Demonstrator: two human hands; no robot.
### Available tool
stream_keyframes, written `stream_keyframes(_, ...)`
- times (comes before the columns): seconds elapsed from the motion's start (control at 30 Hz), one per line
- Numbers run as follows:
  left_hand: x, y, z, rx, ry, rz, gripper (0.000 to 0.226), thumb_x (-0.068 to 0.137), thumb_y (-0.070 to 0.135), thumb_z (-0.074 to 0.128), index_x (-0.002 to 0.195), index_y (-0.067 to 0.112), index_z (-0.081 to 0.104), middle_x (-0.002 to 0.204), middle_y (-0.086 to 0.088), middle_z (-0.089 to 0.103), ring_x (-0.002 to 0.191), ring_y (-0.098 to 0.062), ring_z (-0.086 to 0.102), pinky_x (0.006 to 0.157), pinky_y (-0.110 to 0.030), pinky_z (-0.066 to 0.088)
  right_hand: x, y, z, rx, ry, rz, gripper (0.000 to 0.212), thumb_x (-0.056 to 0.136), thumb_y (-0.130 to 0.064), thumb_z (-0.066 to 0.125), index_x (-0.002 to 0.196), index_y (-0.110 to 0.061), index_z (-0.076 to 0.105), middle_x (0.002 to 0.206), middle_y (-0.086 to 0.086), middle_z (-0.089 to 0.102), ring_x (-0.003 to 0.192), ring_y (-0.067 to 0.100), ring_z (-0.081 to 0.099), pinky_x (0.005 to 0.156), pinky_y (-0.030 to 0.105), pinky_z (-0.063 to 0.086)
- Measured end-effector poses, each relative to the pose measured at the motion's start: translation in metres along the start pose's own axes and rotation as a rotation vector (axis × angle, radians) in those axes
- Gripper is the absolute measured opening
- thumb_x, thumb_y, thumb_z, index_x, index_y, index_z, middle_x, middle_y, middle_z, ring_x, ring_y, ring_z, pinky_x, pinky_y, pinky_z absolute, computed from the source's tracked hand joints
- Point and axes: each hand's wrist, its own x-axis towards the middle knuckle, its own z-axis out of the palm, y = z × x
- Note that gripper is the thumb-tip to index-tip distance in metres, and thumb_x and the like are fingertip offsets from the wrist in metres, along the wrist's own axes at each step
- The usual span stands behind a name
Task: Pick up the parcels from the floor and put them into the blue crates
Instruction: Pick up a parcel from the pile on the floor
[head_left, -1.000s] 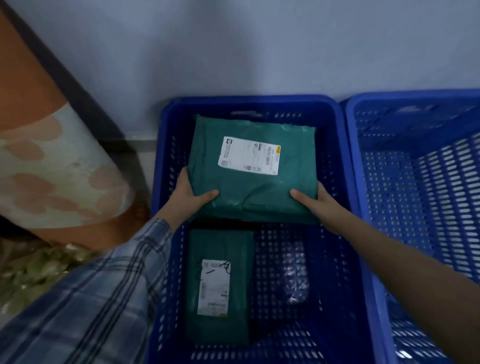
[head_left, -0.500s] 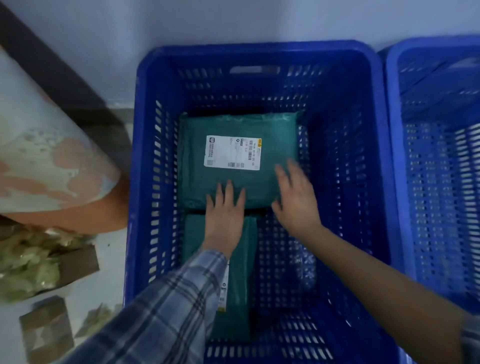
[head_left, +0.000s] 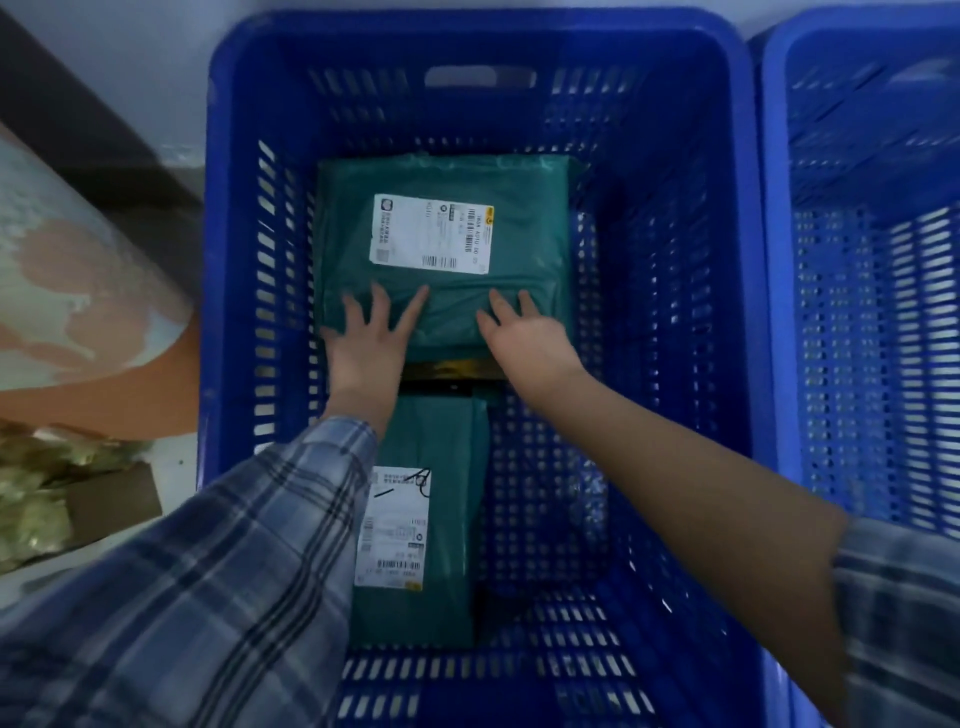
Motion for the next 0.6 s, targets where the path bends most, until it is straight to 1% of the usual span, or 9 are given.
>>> stream_keyframes(0.13, -0.026, -0.001, 0.003, -0.048, 0.049, -0.058, 0.085, 0.093, 0.007, 0.048, 0.148, 0.006, -0.017, 0.153, -0.020, 0.016, 0.137, -0.036, 0.027, 0.103, -0.043, 0.041, -0.022, 0.009, 0.005, 0.432, 0.032, 0.034, 0.049, 0.088, -0.006, 0.051, 0.136, -0.006, 0.042, 0.147, 0.015, 0.032, 0.135, 0.032, 0.032, 0.105, 0.037, 0.038)
stream_keyframes(0.2, -0.055, 0.001, 0.005, -0.085, 0.038, 0.024, 0.079, 0.092, 0.009, 0.047, 0.149, 0.002, -0.008, 0.147, -0.019, 0.024, 0.132, -0.032, 0.034, 0.100, -0.038, 0.042, -0.051, 0.012, 0.016, 0.574, 0.058, 0.112, 0.040, 0.089, -0.009, 0.048, 0.129, -0.004, 0.049, 0.135, 0.015, 0.042, 0.123, 0.030, 0.042, 0.098, 0.035, 0.040)
stream_keyframes(0.27, -0.088, 0.004, 0.002, -0.303, -0.016, 0.014, 0.073, 0.091, 0.012, 0.047, 0.149, 0.002, 0.004, 0.141, -0.015, 0.029, 0.128, -0.029, 0.037, 0.098, -0.036, 0.042, -0.089, 0.008, 0.029, 0.703, 0.054, 0.219, 0.033, 0.092, -0.010, 0.046, 0.124, -0.005, 0.052, 0.126, 0.012, 0.046, 0.113, 0.028, 0.048, 0.090, 0.032, 0.041)
stream_keyframes(0.3, -0.105, 0.006, 0.000, -0.485, -0.068, -0.082, 0.068, 0.092, 0.015, 0.049, 0.147, 0.002, 0.012, 0.141, -0.015, 0.029, 0.126, -0.030, 0.038, 0.097, -0.037, 0.042, -0.111, 0.004, 0.038, 0.772, 0.049, 0.266, 0.031, 0.093, -0.010, 0.045, 0.122, -0.006, 0.054, 0.123, 0.011, 0.048, 0.108, 0.026, 0.050, 0.086, 0.029, 0.042)
stream_keyframes(0.37, -0.129, 0.012, -0.005, -0.906, -0.228, -0.397, 0.055, 0.094, 0.019, 0.050, 0.139, -0.003, 0.028, 0.140, -0.021, 0.031, 0.121, -0.037, 0.043, 0.094, -0.041, 0.042, -0.156, -0.008, 0.051, 0.908, 0.087, 0.356, 0.024, 0.094, -0.008, 0.045, 0.115, -0.007, 0.058, 0.118, 0.008, 0.052, 0.101, 0.023, 0.054, 0.080, 0.030, 0.045)
stream_keyframes(0.4, -0.139, 0.016, -0.004, -1.046, -0.290, -0.518, 0.050, 0.095, 0.020, 0.049, 0.134, -0.006, 0.034, 0.138, -0.025, 0.036, 0.117, -0.041, 0.047, 0.092, -0.043, 0.044, -0.180, -0.015, 0.055, 0.975, 0.118, 0.398, 0.022, 0.094, -0.007, 0.046, 0.111, -0.008, 0.059, 0.115, 0.006, 0.054, 0.095, 0.021, 0.055, 0.075, 0.031, 0.047)
stream_keyframes(0.43, -0.150, 0.021, -0.004, -1.139, -0.354, -0.560, 0.046, 0.096, 0.020, 0.047, 0.131, -0.007, 0.038, 0.133, -0.028, 0.043, 0.112, -0.043, 0.052, 0.090, -0.046, 0.046, -0.203, -0.022, 0.058, 1.027, 0.149, 0.429, 0.020, 0.094, -0.006, 0.046, 0.107, -0.009, 0.060, 0.110, 0.003, 0.055, 0.084, 0.017, 0.055, 0.070, 0.032, 0.046)
stream_keyframes(0.5, -0.176, 0.036, -0.011, -1.206, -0.461, -0.461, 0.033, 0.095, 0.018, 0.045, 0.123, 0.000, 0.048, 0.114, -0.027, 0.055, 0.093, -0.039, 0.059, 0.082, -0.044, 0.050, -0.248, -0.033, 0.057, 1.070, 0.224, 0.481, 0.017, 0.091, -0.005, 0.047, 0.098, -0.010, 0.062, 0.097, -0.005, 0.052, 0.068, 0.007, 0.049, 0.063, 0.027, 0.040)
stream_keyframes(0.6, -0.214, 0.065, -0.030, -1.229, -0.631, -0.333, 0.010, 0.097, 0.016, 0.043, 0.096, 0.009, 0.050, 0.086, -0.010, 0.052, 0.078, -0.021, 0.048, 0.073, -0.032, 0.041, -0.305, -0.031, 0.049, 1.030, 0.339, 0.593, 0.022, 0.084, -0.014, 0.042, 0.087, -0.010, 0.063, 0.089, -0.002, 0.057, 0.067, 0.007, 0.051, 0.062, 0.026, 0.040)
